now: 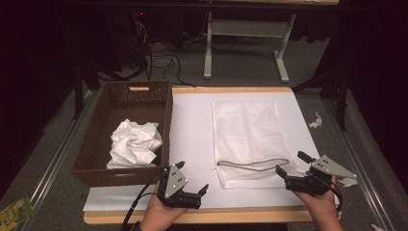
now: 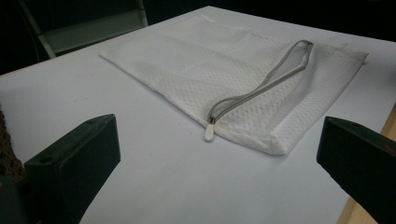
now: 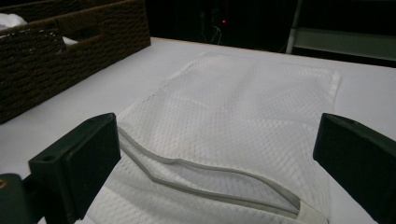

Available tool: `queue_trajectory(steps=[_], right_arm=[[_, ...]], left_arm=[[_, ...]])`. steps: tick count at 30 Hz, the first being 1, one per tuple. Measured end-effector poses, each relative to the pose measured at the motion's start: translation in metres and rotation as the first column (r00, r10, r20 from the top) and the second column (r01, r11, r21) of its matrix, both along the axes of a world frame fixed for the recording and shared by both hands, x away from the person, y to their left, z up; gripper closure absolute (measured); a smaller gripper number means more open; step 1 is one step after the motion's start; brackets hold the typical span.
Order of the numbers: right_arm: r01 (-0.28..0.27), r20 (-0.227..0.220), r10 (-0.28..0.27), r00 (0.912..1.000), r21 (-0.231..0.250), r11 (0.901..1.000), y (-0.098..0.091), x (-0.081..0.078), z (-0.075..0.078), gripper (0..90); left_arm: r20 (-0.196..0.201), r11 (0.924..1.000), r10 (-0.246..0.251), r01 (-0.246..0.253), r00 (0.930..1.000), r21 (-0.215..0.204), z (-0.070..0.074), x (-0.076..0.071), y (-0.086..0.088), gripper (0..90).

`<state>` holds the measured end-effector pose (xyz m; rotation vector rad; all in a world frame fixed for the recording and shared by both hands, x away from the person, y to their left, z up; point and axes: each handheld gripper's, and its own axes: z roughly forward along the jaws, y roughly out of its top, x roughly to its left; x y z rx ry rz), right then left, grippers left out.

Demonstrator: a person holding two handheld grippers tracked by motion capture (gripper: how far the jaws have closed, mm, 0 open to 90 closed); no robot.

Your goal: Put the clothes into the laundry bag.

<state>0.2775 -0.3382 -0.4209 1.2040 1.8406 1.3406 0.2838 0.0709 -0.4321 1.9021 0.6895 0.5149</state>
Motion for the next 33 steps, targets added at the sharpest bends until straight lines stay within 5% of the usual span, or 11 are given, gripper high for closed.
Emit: queue_trajectory(steps=[4,22,33], right_arm=[[-0.016,0.007,0.016,0.9998,-0.015,0.9998,0.0032,0.0010,-0.0004,0.8],[-0.010,0.000,0.010,1.0000,-0.009,0.9999,0.0004,0.0022,-0.0017,1.1],[-0.002,-0.011,0.002,0.9999,-0.007,1.0000,-0.0048,0.0017,-0.0040,1.8]], left_arm=[[-0.031,0.9998,0.006,-0.007,0.9995,-0.020,-0.0005,0.0003,0.0000,0.8],[-0.024,0.9996,0.014,-0.015,0.9996,-0.022,-0.0015,-0.0005,0.0042,0.8],[-0.054,0.9997,-0.007,0.006,0.9985,-0.025,-0.0059,0.0038,-0.0026,1.1]])
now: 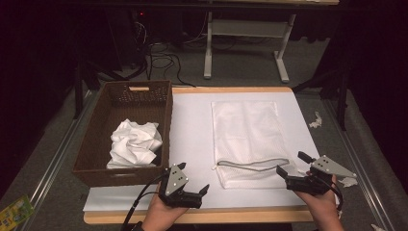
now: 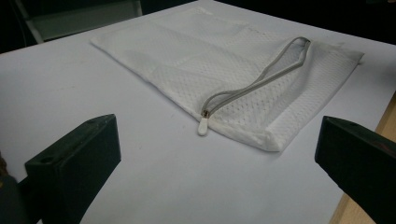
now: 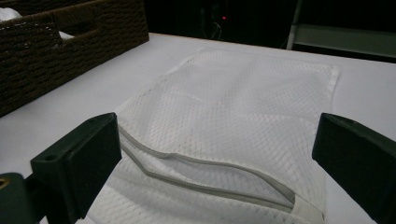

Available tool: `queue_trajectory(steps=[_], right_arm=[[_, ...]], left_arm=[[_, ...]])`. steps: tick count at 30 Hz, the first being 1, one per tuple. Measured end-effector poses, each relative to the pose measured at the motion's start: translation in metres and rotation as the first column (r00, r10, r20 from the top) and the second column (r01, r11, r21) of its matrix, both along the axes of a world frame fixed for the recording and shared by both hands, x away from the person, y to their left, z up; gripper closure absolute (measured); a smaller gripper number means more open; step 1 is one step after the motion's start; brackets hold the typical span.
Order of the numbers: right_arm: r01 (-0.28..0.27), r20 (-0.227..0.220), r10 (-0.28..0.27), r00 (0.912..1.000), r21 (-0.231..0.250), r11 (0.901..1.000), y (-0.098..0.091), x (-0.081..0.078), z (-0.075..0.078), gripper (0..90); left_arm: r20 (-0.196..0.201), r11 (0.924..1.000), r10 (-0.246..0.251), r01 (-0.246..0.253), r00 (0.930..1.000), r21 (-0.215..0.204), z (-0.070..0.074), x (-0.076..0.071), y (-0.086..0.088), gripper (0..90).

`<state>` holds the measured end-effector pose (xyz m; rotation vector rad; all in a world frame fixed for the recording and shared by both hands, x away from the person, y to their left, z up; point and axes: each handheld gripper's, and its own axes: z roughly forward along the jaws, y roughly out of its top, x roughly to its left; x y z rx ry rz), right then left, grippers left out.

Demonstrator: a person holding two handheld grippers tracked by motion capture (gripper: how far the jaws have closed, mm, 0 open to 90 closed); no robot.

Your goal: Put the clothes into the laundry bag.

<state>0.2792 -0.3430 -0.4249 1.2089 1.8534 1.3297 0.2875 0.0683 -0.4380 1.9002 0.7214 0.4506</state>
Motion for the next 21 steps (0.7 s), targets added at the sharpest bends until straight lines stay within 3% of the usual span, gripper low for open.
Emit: queue_trajectory(steps=[6,8,12,16,19,21], right_arm=[[0.021,-0.002,-0.021,0.9998,0.001,0.9998,-0.006,-0.005,-0.001,2.3],[0.029,-0.004,-0.029,0.9996,0.001,0.9996,-0.008,-0.007,-0.001,2.5],[0.047,-0.003,-0.047,0.9989,0.006,0.9989,-0.013,-0.011,-0.001,3.0],[0.051,-0.005,-0.051,0.9987,0.012,0.9986,-0.015,-0.012,-0.002,3.3],[0.049,-0.004,-0.049,0.9988,0.014,0.9987,-0.016,-0.012,-0.002,3.5],[0.045,-0.004,-0.045,0.9990,0.012,0.9989,-0.015,-0.011,-0.002,3.6]], left_arm=[[-0.032,0.9983,-0.058,0.058,0.9978,-0.009,-0.005,0.006,-0.016,6.3],[-0.052,0.9971,-0.076,0.075,0.9958,-0.016,-0.007,0.009,-0.024,11.8],[-0.108,0.9926,-0.118,0.115,0.9871,-0.040,-0.014,0.014,-0.043,16.5],[-0.144,0.9902,-0.135,0.139,0.9804,0.016,-0.025,0.019,-0.062,24.7],[-0.161,0.9859,-0.120,0.137,0.9797,0.096,-0.037,0.020,-0.076,31.9],[-0.165,0.9833,-0.112,0.133,0.9799,0.124,-0.041,0.021,-0.080,40.6]])
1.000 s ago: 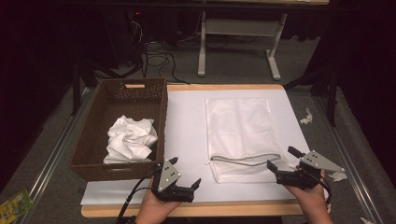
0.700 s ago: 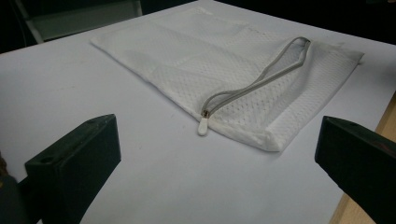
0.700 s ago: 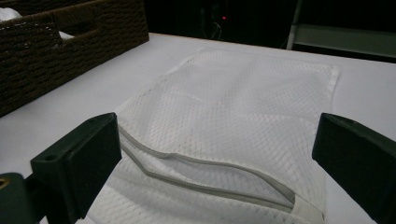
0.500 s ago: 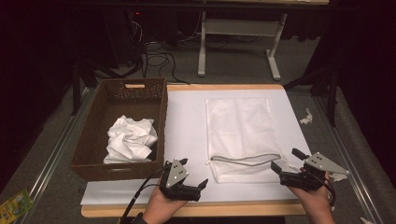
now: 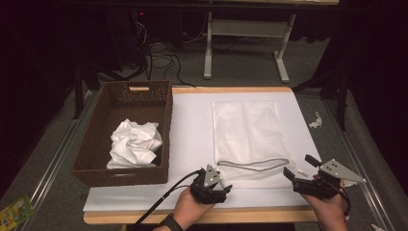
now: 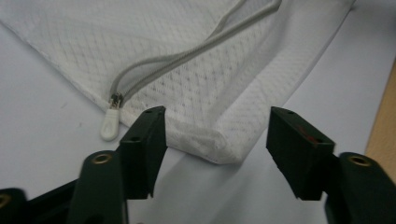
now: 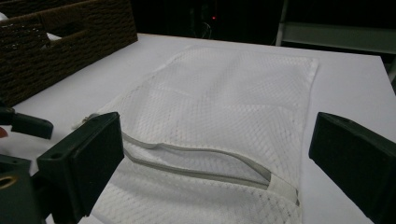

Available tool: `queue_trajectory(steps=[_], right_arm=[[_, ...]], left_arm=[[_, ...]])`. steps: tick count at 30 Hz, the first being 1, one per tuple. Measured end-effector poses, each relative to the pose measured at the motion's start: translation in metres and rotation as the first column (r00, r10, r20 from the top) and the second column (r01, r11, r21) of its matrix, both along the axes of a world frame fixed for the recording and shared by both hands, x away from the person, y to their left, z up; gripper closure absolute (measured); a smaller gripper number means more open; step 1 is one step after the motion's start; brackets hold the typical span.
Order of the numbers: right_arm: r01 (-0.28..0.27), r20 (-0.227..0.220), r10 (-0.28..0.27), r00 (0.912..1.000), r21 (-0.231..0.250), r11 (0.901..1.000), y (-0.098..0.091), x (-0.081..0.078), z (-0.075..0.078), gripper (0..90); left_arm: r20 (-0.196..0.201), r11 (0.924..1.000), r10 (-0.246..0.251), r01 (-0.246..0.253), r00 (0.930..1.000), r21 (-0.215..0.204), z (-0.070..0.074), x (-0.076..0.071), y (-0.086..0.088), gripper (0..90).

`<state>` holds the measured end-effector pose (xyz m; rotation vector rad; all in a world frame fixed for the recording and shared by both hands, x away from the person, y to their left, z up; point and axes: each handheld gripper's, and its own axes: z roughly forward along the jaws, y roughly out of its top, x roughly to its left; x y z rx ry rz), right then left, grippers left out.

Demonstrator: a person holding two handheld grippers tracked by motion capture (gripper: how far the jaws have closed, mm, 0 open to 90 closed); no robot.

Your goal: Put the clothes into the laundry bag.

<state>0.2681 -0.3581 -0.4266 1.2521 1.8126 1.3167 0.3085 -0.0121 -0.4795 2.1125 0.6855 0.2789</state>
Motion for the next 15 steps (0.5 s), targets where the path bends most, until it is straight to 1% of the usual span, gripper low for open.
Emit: queue_trajectory(steps=[1,2,3,4,5,6,8,9,11,12,13,15], right_arm=[[-0.004,0.002,0.004,1.0000,-0.001,1.0000,0.000,0.000,0.000,3.7],[-0.005,-0.003,0.005,1.0000,-0.003,1.0000,0.001,0.000,0.000,3.9],[-0.005,-0.003,0.005,1.0000,-0.003,1.0000,0.001,0.000,0.000,3.9],[-0.011,-0.002,0.011,0.9999,-0.003,0.9999,0.001,0.001,-0.001,4.1],[-0.011,-0.002,0.011,0.9999,-0.003,0.9999,0.001,0.001,-0.001,4.1],[-0.011,-0.004,0.011,0.9999,-0.002,0.9999,0.001,0.001,-0.001,4.1],[-0.006,-0.006,0.006,1.0000,-0.004,1.0000,0.002,0.001,-0.001,4.2],[-0.006,-0.001,0.006,1.0000,-0.008,1.0000,0.002,0.001,-0.001,4.2],[0.003,-0.003,-0.003,1.0000,-0.001,1.0000,0.001,0.000,0.000,4.2],[0.003,0.001,-0.003,1.0000,0.000,1.0000,0.000,-0.001,0.000,4.3],[0.005,0.001,-0.005,1.0000,0.002,1.0000,0.000,-0.001,0.000,4.4],[0.009,-0.001,-0.009,1.0000,0.005,0.9999,-0.001,-0.002,0.000,4.6]], left_arm=[[-0.002,1.0000,0.006,-0.006,1.0000,0.006,0.000,0.001,-0.001,46.4],[-0.002,0.9999,0.017,-0.017,0.9999,0.002,0.000,0.001,-0.001,57.0],[-0.003,0.9997,0.026,-0.026,0.9997,0.004,0.000,0.002,-0.002,57.0],[-0.005,0.9993,0.033,-0.033,0.9994,0.019,0.000,0.002,-0.002,67.7],[-0.016,0.9990,0.034,-0.034,0.9993,0.031,-0.001,0.003,-0.003,67.7],[-0.021,0.9985,0.037,-0.036,0.9991,0.040,-0.002,0.004,-0.004,72.8],[-0.010,0.9985,0.037,-0.036,0.9993,0.041,-0.002,0.003,-0.003,86.4],[0.000,0.9983,0.035,-0.035,0.9994,0.046,-0.001,0.002,-0.002,89.0],[0.027,0.9977,0.047,-0.048,0.9985,0.048,-0.001,0.001,0.004,90.0],[0.023,0.9973,0.059,-0.060,0.9980,0.043,0.001,0.002,0.009,90.0],[0.012,0.9966,0.075,-0.075,0.9971,0.035,0.002,0.004,0.015,90.0],[0.014,0.9938,0.106,-0.106,0.9943,0.034,0.004,0.005,0.027,90.0]])
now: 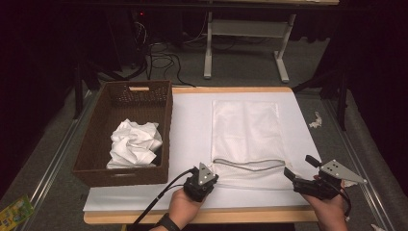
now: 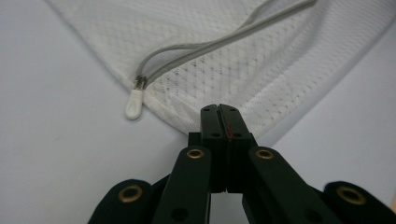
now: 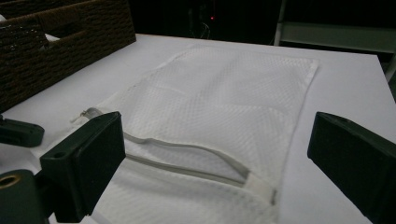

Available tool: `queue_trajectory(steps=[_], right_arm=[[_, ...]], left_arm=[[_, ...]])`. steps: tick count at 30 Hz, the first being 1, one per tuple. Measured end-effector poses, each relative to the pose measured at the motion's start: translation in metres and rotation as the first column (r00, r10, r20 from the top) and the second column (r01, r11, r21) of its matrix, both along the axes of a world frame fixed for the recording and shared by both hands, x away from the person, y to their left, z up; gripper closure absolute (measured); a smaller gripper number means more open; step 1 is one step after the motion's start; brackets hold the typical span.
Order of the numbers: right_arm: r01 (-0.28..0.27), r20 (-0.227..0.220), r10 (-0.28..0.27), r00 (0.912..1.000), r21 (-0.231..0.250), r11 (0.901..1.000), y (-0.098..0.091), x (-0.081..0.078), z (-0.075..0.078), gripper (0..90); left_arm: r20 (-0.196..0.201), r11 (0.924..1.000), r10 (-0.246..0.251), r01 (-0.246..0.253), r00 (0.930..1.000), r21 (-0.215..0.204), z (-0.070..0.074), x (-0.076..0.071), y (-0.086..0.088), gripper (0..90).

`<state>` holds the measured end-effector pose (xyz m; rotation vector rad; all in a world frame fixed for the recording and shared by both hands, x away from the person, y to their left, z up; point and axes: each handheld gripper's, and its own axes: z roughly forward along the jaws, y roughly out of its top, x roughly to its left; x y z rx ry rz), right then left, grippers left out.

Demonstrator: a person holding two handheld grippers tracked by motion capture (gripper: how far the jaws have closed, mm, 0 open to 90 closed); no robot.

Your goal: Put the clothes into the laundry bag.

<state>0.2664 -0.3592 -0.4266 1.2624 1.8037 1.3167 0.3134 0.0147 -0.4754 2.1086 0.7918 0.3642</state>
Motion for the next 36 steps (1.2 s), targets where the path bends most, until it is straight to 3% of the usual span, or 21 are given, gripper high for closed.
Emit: queue_trajectory(steps=[2,5,8,9,10,12,13,14,15,17,20,24,26,30,33,35,36], right_arm=[[-0.001,0.001,0.001,1.0000,0.002,1.0000,-0.001,0.000,0.000,4.8],[-0.003,0.003,0.003,1.0000,0.003,1.0000,-0.001,0.002,0.000,5.1],[-0.007,0.002,0.007,1.0000,0.005,1.0000,0.000,0.004,0.000,5.1],[-0.006,0.000,0.006,1.0000,0.006,1.0000,0.000,0.005,0.000,5.2],[-0.006,0.000,0.006,1.0000,0.006,1.0000,0.000,0.005,0.000,5.2],[-0.007,0.000,0.007,1.0000,0.004,1.0000,0.000,0.005,0.000,5.2],[-0.010,0.001,0.010,1.0000,0.003,0.9999,-0.001,0.005,0.000,5.6],[-0.010,0.001,0.010,1.0000,0.003,0.9999,-0.001,0.005,0.000,5.6],[-0.007,0.002,0.007,1.0000,0.004,1.0000,-0.001,0.005,0.000,6.1],[-0.020,-0.013,0.020,0.9997,0.013,0.9997,-0.003,0.007,-0.002,14.3],[-0.024,-0.029,0.024,0.9993,0.012,0.9996,-0.002,0.009,-0.004,15.2],[-0.024,-0.052,0.023,0.9984,-0.015,0.9996,0.003,0.014,-0.009,13.9],[-0.016,-0.064,0.015,0.9978,-0.018,0.9997,0.006,0.017,-0.012,11.8],[0.020,-0.104,-0.027,0.9943,-0.062,0.9979,0.014,0.028,-0.016,11.1],[0.052,-0.122,-0.064,0.9905,-0.098,0.9938,0.017,0.041,-0.017,13.8],[0.070,-0.126,-0.084,0.9884,-0.115,0.9909,0.016,0.055,-0.018,17.0],[0.091,-0.149,-0.107,0.9830,-0.113,0.9894,0.014,0.069,-0.019,22.6]], left_arm=[[0.015,0.9994,0.034,-0.034,0.9993,0.005,0.001,0.000,0.012,90.0],[-0.007,0.9976,0.069,-0.069,0.9976,-0.008,-0.003,-0.001,0.025,89.7],[0.025,0.9974,0.071,-0.070,0.9972,-0.017,-0.002,-0.005,0.027,88.5],[0.041,0.9978,0.063,-0.062,0.9972,-0.022,0.000,-0.007,0.026,81.7],[0.061,0.9981,0.053,-0.051,0.9968,-0.036,0.004,-0.009,0.026,81.7],[0.081,0.9971,0.021,-0.015,0.9965,-0.074,0.015,-0.014,0.028,69.1],[0.115,0.9946,0.017,-0.005,0.9933,-0.103,0.026,-0.019,0.032,59.1],[0.115,0.9946,0.017,-0.005,0.9933,-0.103,0.026,-0.019,0.032,52.5],[0.130,0.9920,0.010,0.006,0.9914,-0.126,0.031,-0.022,0.036,52.5],[0.138,0.9904,0.002,0.017,0.9905,-0.137,0.036,-0.026,0.042,35.2],[0.171,0.9894,-0.004,0.029,0.9853,-0.142,0.034,-0.031,0.053,28.4],[0.163,0.9764,0.004,0.031,0.9867,-0.214,0.029,-0.024,0.056,21.4],[0.183,0.9758,-0.011,0.051,0.9831,-0.213,0.032,-0.022,0.054,19.2],[0.177,0.9712,-0.023,0.064,0.9840,-0.230,0.034,-0.018,0.055,14.3],[0.164,0.9729,-0.037,0.073,0.9857,-0.220,0.036,-0.016,0.057,9.7],[0.169,0.9709,-0.025,0.064,0.9854,-0.231,0.037,-0.015,0.060,9.6],[0.161,0.9677,-0.020,0.060,0.9867,-0.245,0.038,-0.014,0.062,9.6]])
